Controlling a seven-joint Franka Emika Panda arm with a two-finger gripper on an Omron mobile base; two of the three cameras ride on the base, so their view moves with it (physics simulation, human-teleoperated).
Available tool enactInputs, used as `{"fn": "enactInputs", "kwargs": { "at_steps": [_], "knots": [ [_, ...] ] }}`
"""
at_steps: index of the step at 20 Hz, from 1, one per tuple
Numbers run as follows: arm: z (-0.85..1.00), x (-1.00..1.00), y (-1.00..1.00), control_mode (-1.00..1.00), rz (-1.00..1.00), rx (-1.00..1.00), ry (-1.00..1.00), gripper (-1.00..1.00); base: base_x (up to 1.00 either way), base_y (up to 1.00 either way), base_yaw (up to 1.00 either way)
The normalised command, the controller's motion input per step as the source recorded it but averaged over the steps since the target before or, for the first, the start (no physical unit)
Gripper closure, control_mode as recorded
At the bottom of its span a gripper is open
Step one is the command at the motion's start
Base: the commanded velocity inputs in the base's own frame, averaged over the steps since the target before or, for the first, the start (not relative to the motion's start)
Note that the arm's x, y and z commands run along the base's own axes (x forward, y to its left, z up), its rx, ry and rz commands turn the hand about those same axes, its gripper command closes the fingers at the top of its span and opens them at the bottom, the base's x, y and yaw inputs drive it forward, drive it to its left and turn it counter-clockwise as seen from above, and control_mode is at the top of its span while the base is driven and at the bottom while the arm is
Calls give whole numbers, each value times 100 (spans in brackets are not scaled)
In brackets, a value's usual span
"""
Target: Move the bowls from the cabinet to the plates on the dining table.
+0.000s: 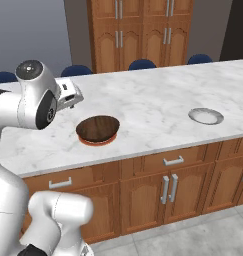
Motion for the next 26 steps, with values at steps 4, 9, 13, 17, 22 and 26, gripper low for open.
{"fn": "enactInputs", "kwargs": {
  "at_steps": [4, 9, 13, 17, 22, 26],
  "knots": [
    [26, -30, -18, -100, -22, 14, 1, -100, 0, 0, 0],
    [18, -23, -20, -100, -19, 10, 1, -100, 0, 0, 0],
    [14, -24, -17, -100, -16, 5, 0, -100, 0, 0, 0],
    [15, -24, -17, -100, -13, 3, 0, -100, 0, 0, 0],
    [13, -21, -16, -100, -6, 0, -3, -100, 0, 0, 0],
    [10, -19, -3, -100, -2, 0, -16, -100, 0, 0, 0]
  ]
}}
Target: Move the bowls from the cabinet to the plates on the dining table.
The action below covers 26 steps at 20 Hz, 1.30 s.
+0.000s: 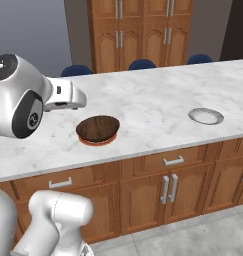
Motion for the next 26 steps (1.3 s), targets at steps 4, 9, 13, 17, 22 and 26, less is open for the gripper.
{"fn": "enactInputs", "kwargs": {
  "at_steps": [4, 9, 13, 17, 22, 26],
  "knots": [
    [6, -20, 0, -100, -1, 2, -22, -100, 0, 0, 0],
    [9, -27, 0, -100, -1, 2, -20, -100, 0, 0, 0],
    [15, -29, 0, -100, -3, 2, -10, -100, 0, 0, 0],
    [17, -23, 0, -100, -4, 0, -3, -100, 0, 0, 0],
    [13, -21, -3, -100, -5, 1, -1, -100, 0, 0, 0],
    [0, -4, 0, 100, -1, 0, 0, -100, -13, 0, 0]
  ]
}}
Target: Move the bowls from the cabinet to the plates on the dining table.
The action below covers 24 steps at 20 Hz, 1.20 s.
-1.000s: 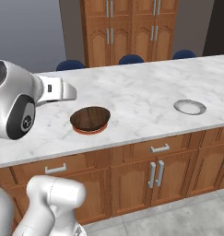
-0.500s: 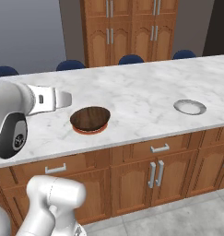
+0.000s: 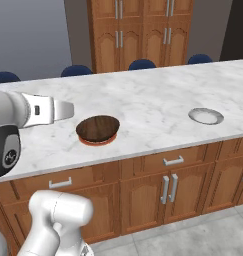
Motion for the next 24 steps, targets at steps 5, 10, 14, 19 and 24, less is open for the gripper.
{"fn": "enactInputs", "kwargs": {
  "at_steps": [5, 10, 14, 19, 24],
  "knots": [
    [0, 0, 0, 100, 0, 0, 0, -100, -27, 3, 2],
    [0, 0, 0, 100, 0, 0, 0, -100, -23, 27, 3],
    [0, 0, 0, 100, 0, 0, 0, -100, -18, 38, 7],
    [0, 0, 0, 100, 0, 0, 0, -100, -28, 37, 13],
    [0, 0, 0, 100, 0, 0, 0, -100, -28, 38, 20]
  ]
}}
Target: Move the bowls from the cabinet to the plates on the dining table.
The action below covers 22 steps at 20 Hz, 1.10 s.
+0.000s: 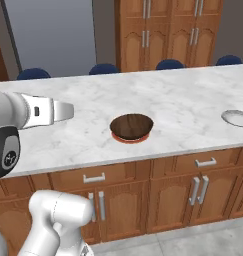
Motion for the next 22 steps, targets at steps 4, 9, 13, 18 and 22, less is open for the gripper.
{"fn": "enactInputs", "kwargs": {
  "at_steps": [4, 9, 13, 18, 22],
  "knots": [
    [0, 0, 0, 100, 0, 0, 0, -100, -22, 44, 28],
    [0, 0, 0, 100, 0, 0, 0, -100, -22, 50, 32],
    [0, 0, 0, 100, 0, 0, 0, -100, -21, 53, 33],
    [0, 0, 0, 100, 0, 0, 0, -100, -17, 52, 32],
    [0, 0, 0, 100, 0, 0, 0, -100, -12, 51, 32]
  ]
}}
